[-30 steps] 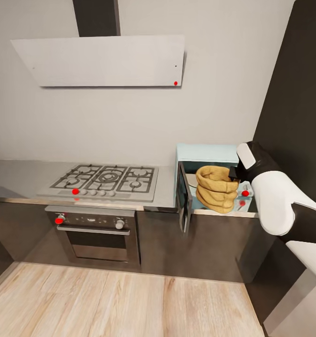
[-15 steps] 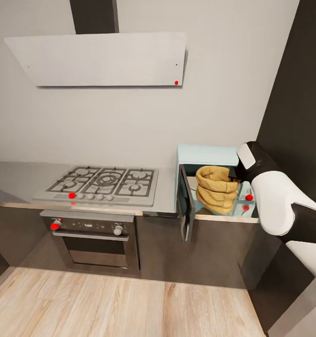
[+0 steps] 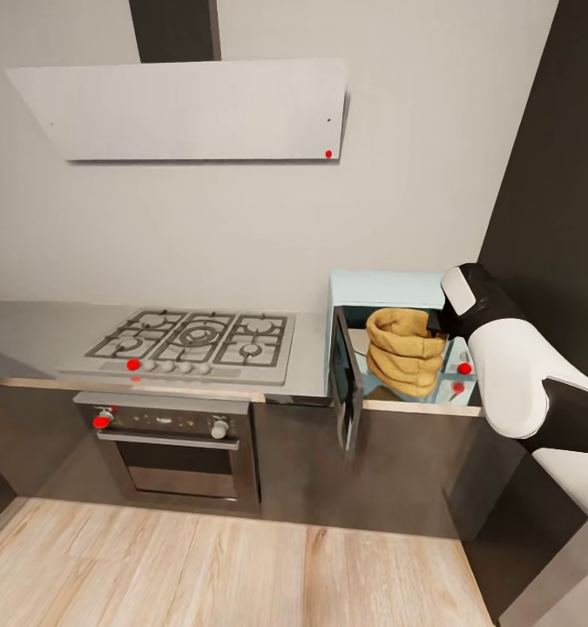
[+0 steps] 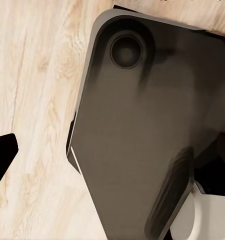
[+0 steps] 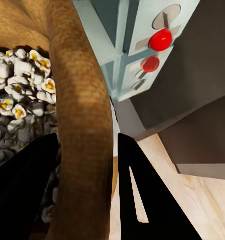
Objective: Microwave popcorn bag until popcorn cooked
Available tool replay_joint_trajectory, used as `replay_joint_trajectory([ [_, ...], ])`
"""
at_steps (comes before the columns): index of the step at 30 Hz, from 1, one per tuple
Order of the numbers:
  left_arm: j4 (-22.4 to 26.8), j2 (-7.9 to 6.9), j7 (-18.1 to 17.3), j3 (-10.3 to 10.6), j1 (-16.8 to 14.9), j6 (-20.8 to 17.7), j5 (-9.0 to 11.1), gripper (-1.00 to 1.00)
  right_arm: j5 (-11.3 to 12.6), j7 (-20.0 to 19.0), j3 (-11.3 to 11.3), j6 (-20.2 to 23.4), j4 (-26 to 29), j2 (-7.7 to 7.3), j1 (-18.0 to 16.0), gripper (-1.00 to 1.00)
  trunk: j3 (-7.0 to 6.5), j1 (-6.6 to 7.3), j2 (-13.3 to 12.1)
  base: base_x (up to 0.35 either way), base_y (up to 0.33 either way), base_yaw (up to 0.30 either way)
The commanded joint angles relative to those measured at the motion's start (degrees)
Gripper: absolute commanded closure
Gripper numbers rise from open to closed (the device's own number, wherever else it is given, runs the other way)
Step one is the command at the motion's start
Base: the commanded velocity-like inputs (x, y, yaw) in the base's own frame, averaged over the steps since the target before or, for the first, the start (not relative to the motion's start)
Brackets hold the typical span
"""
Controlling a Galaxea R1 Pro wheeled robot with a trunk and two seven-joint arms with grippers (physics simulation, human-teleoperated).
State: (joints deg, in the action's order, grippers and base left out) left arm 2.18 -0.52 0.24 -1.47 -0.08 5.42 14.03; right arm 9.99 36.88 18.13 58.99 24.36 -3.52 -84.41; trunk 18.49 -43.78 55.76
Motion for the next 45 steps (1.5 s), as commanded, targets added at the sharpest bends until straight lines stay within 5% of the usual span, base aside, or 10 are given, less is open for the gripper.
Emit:
replay_joint_trajectory([
  [1, 0.0, 0.00, 0.0, -0.1, 0.0, 0.1, 0.1, -1.00, 0.6, 0.6, 0.1, -0.2, 0.1, 0.01, -0.1, 1.00, 0.06, -0.01, 0.0, 0.067, 0.000, 0.000],
  [37, 0.0, 0.00, 0.0, -0.1, 0.0, 0.1, 0.1, -1.00, 0.6, 0.6, 0.0, -0.4, 0.1, 0.09, -0.1, 1.00, 0.06, -0.01, 0.0, 0.097, 0.000, 0.000],
  [45, 0.0, 0.00, 0.0, -0.1, 0.0, 0.1, 0.1, -1.00, 0.5, -0.2, -0.3, -3.6, 0.3, 0.00, 1.9, 1.00, 0.06, -0.01, 0.0, 0.132, 0.000, 0.000],
])
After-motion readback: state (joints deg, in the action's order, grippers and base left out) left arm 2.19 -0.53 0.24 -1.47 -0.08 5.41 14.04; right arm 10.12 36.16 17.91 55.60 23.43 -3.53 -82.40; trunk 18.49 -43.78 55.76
